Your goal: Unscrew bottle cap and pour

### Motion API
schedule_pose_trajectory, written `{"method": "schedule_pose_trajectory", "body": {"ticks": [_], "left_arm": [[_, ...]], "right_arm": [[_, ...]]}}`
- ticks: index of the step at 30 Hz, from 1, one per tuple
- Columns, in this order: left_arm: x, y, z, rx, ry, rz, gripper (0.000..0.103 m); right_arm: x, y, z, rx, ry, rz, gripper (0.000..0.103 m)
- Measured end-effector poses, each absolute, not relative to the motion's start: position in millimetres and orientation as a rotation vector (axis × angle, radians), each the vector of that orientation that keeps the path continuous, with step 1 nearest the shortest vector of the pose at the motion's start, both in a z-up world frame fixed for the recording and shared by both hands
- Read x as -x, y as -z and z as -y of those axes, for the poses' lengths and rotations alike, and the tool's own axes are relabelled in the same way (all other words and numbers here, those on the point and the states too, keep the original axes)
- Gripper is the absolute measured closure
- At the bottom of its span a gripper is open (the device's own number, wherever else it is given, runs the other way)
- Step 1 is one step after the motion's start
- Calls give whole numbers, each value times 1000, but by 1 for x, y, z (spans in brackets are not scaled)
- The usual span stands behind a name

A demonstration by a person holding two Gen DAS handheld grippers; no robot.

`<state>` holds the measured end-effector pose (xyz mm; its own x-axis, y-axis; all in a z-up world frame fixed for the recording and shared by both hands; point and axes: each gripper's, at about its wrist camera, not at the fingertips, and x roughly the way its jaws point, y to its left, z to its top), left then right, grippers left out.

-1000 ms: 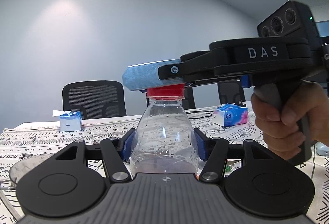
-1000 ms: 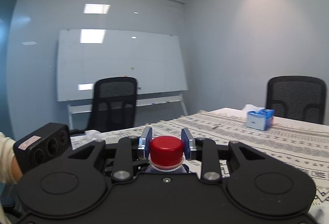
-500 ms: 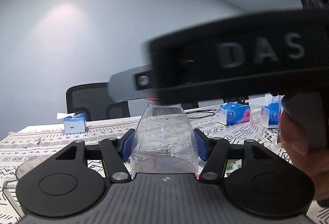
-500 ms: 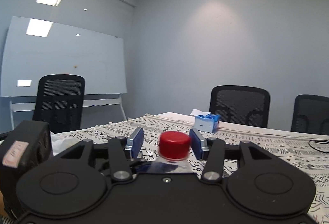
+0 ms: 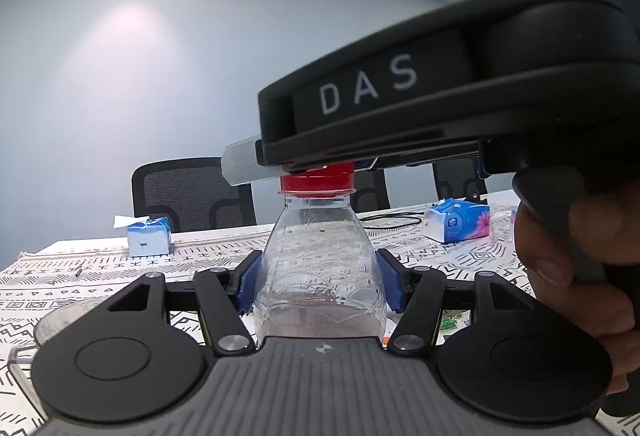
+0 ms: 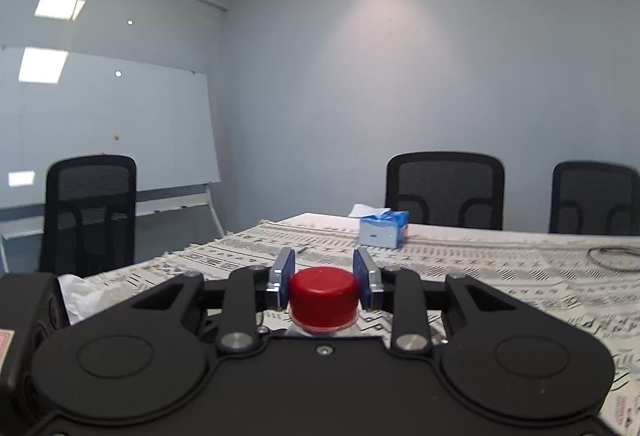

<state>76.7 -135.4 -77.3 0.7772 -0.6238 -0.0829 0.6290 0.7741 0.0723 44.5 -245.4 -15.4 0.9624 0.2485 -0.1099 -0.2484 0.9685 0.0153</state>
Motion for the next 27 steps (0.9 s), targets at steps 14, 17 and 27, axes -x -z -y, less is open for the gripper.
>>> {"method": "schedule_pose_trajectory", "body": {"ticks": [14, 17, 27], "left_arm": [[-77, 73, 125, -41, 682, -95, 46], [-76, 73, 125, -40, 686, -97, 46], [-61, 77, 132, -115, 697, -59, 45]], "right_arm": [[-84, 19, 287, 32, -643, -63, 70], [-86, 23, 293, 7, -682, -38, 69], [-58, 14, 261, 29, -438, -63, 49]]}}
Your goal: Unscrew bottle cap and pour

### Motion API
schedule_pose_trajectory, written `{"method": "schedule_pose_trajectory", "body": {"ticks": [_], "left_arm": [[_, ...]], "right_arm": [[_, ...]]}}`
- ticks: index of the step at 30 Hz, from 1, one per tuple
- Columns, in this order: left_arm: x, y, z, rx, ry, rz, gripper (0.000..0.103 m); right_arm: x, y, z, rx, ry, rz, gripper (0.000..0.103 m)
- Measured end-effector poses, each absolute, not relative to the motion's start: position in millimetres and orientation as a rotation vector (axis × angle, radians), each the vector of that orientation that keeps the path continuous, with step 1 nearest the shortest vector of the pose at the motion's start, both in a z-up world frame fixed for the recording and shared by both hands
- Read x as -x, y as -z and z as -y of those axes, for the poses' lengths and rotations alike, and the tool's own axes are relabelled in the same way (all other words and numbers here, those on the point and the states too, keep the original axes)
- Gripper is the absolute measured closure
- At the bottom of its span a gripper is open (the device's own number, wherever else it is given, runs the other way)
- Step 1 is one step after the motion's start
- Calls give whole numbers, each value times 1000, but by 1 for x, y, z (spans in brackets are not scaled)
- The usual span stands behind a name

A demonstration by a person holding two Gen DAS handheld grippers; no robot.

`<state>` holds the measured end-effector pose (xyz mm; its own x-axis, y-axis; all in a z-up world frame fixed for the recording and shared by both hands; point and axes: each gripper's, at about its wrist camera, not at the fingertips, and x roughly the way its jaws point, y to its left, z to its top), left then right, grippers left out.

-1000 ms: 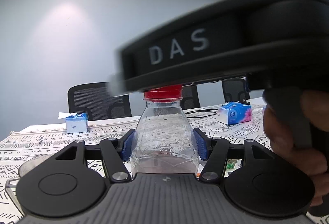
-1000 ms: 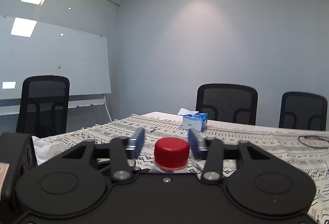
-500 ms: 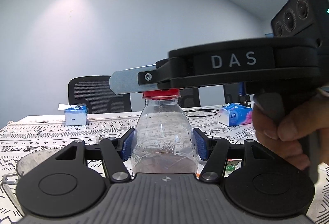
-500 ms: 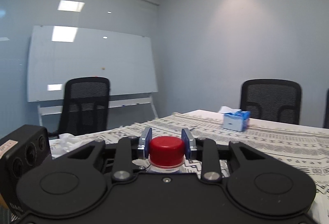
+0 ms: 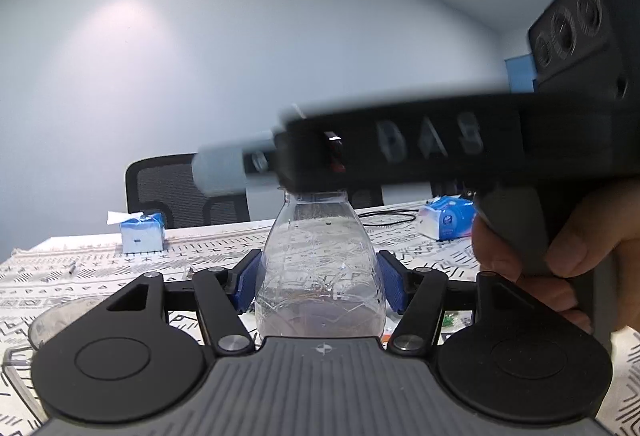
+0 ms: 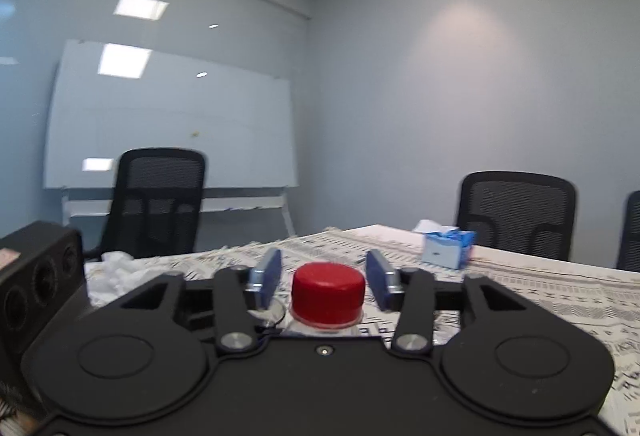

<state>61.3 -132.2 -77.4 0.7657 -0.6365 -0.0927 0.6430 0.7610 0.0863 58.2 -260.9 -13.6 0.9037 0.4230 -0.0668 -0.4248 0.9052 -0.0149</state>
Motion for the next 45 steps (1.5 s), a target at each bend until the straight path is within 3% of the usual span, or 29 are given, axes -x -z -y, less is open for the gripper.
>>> {"method": "schedule_pose_trajectory", "body": {"ticks": [8, 10, 11, 14, 35, 38, 45], "left_arm": [[-70, 77, 130, -106, 685, -67, 45], [-72, 77, 130, -109, 687, -67, 45], [-72, 77, 129, -102, 689, -63, 45], [-71, 77, 129, -108, 688, -62, 45], [-83, 77, 126, -101, 709, -79, 46], [-81, 78, 126, -107, 711, -73, 45], [-79, 79, 129, -123, 692, -64, 45]], "right_arm": [[-60, 0, 232, 42, -248, -153, 49], [-69, -1, 225, 41, -196, -215, 57], [-70, 0, 227, 31, -211, -226, 69], [-69, 4, 233, -6, -239, -238, 69], [-88, 9, 295, 49, -769, -143, 69], [-73, 6, 278, 37, -563, -154, 51], [-39, 3, 266, -22, -348, -116, 51]]}}
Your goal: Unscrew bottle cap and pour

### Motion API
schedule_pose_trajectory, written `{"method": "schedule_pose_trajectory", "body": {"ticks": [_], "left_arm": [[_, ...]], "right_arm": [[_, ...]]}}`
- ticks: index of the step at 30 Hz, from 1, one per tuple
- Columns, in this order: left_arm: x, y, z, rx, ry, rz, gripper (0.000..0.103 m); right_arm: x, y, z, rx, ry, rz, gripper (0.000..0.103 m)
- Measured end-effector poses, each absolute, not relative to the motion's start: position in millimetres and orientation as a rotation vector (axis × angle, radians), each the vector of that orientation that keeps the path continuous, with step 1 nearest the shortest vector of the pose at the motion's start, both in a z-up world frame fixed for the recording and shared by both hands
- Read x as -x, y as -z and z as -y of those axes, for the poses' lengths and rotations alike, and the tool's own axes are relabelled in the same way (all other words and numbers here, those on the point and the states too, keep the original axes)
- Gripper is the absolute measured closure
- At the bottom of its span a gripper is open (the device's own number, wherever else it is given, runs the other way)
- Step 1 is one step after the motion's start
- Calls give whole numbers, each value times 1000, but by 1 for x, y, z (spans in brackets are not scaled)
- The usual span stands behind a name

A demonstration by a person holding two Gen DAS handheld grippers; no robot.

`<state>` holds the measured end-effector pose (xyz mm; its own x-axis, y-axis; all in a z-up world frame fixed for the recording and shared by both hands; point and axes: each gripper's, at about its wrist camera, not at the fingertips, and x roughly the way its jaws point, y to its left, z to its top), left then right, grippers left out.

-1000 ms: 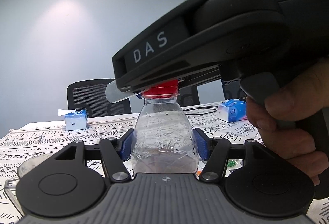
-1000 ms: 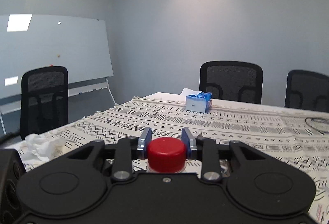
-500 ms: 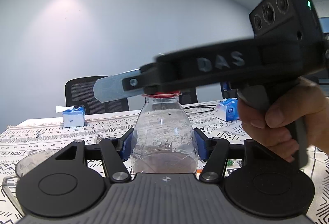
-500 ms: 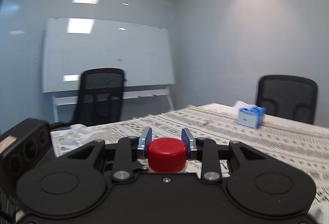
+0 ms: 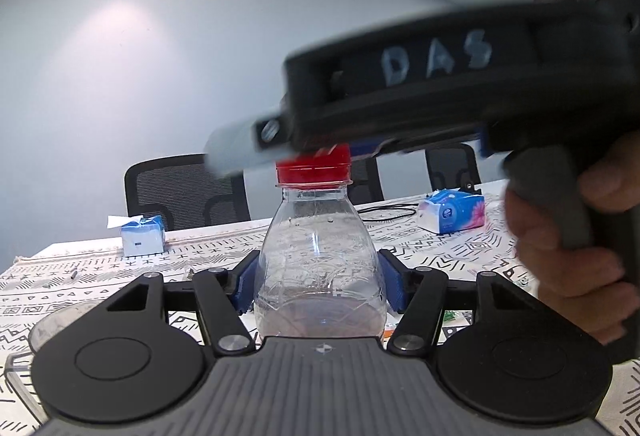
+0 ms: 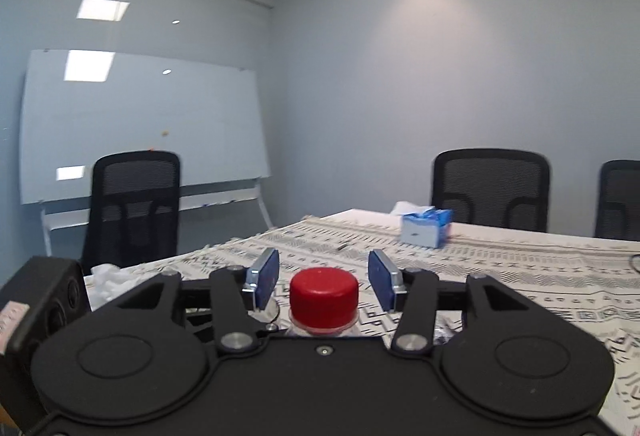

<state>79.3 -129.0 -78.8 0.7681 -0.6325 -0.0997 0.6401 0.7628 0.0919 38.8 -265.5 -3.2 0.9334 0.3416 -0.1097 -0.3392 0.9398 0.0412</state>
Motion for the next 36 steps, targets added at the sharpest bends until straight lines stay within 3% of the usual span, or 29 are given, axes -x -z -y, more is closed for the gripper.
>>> {"method": "schedule_pose_trajectory", "body": {"ticks": [10, 11, 12, 13, 36], "left_arm": [[-71, 78, 133, -148, 674, -49, 45], [-73, 78, 132, -144, 670, -51, 45], [-75, 78, 132, -141, 667, -54, 45], [-75, 78, 132, -139, 666, -55, 45], [-82, 74, 122, -86, 696, -95, 47]], "right_arm": [[-49, 7, 250, 20, -291, -155, 52], [-53, 8, 247, 23, -296, -167, 55], [-54, 9, 245, 23, -291, -173, 68], [-56, 10, 244, 24, -283, -177, 69], [-70, 11, 262, 77, -531, -157, 70]]}}
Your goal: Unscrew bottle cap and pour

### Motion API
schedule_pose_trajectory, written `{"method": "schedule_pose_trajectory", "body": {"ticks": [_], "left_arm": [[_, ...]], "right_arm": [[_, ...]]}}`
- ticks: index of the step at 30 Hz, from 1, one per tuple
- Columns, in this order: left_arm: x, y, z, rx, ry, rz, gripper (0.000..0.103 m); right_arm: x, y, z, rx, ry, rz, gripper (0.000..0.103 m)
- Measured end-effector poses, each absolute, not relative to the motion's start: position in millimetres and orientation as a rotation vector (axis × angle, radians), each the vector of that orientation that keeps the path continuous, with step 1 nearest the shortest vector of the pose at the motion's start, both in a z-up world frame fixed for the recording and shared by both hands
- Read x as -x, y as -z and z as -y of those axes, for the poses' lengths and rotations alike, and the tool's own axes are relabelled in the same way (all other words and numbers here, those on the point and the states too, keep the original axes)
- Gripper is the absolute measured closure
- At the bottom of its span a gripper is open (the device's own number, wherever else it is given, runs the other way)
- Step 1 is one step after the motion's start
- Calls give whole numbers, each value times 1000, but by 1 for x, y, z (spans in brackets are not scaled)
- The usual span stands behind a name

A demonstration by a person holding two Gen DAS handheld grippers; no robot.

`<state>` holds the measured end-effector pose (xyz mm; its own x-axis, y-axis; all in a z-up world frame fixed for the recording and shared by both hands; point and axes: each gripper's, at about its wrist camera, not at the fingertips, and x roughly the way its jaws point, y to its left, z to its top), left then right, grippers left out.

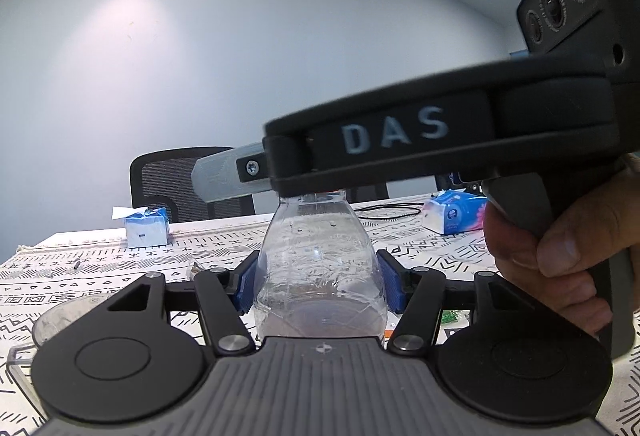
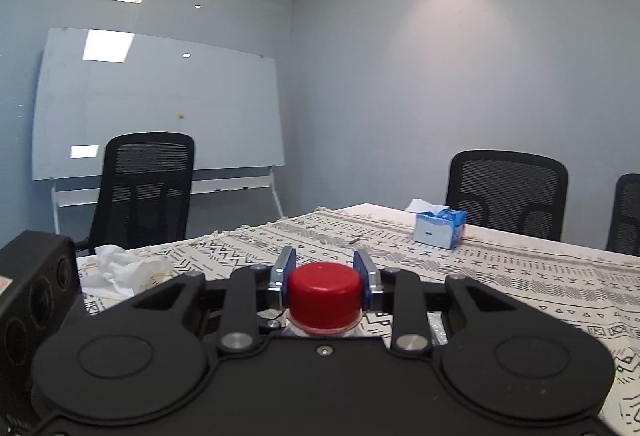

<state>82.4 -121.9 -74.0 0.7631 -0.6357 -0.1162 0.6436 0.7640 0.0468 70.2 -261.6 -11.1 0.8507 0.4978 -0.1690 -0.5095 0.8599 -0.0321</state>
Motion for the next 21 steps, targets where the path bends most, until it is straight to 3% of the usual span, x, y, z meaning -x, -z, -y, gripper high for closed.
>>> {"method": "schedule_pose_trajectory", "body": {"ticks": [19, 21], "left_arm": [[-83, 77, 115, -70, 739, -84, 47], [-80, 78, 118, -81, 733, -72, 46]], "right_arm": [[-100, 7, 298, 58, -953, -168, 69], [-92, 4, 289, 40, -858, -184, 63]]}}
